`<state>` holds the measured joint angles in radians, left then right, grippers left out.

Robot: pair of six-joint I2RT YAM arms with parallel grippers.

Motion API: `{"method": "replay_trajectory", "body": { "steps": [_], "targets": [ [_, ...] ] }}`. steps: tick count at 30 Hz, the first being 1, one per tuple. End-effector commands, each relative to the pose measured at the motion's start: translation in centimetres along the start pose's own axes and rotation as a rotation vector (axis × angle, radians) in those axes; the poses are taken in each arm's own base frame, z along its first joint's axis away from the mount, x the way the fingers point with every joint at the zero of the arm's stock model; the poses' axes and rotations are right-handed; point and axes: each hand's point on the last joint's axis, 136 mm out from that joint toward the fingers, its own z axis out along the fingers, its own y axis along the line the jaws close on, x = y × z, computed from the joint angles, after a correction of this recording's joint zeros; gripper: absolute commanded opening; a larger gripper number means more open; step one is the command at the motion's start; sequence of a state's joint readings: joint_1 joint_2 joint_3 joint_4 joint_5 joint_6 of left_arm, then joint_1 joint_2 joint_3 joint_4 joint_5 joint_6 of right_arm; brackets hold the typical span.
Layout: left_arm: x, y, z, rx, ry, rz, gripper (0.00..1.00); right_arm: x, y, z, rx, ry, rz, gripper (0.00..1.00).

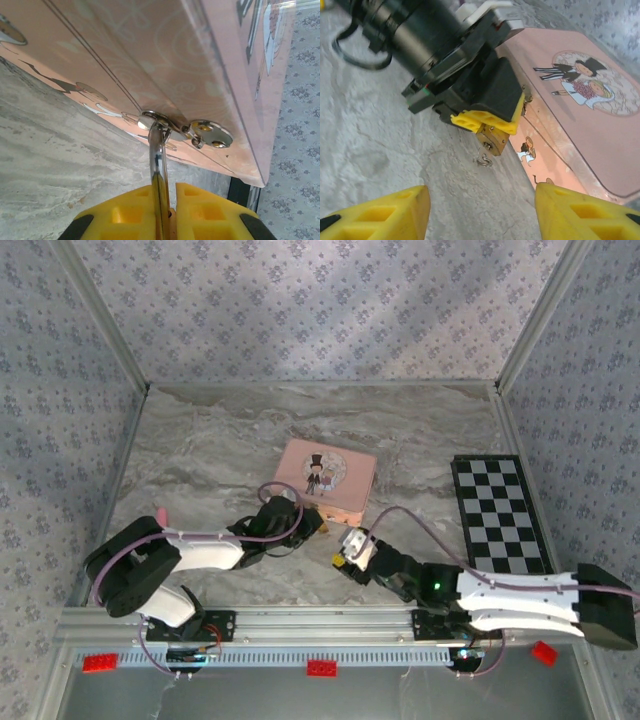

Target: Unlock a padlock with a key

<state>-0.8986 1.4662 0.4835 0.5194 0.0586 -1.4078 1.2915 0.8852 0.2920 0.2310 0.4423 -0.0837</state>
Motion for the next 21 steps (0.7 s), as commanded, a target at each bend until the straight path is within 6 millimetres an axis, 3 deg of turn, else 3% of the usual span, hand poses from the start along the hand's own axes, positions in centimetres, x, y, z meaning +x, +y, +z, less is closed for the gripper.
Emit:
{"method": "replay_trajectory", "body": {
  "steps": [1,11,21],
  "targets": [
    [-0.6,-4.9,-0.9,0.151,-0.018,0.006,0.0,-1.9,-0.8,0.5,0.086,-0.09,-0.118,0.54],
    [-0.3,-5.3,-1.0,0.171,-0.007,0.006,0.0,-0.3,-1.5,2.7,0.2,-0.045,-0.173,0.41],
    [-0.1,-5.2,-1.0,0.173,0.0,0.011,0.0,1.4,-0.8,4.8,0.245,0.007,-0.21,0.4]
  ]
}}
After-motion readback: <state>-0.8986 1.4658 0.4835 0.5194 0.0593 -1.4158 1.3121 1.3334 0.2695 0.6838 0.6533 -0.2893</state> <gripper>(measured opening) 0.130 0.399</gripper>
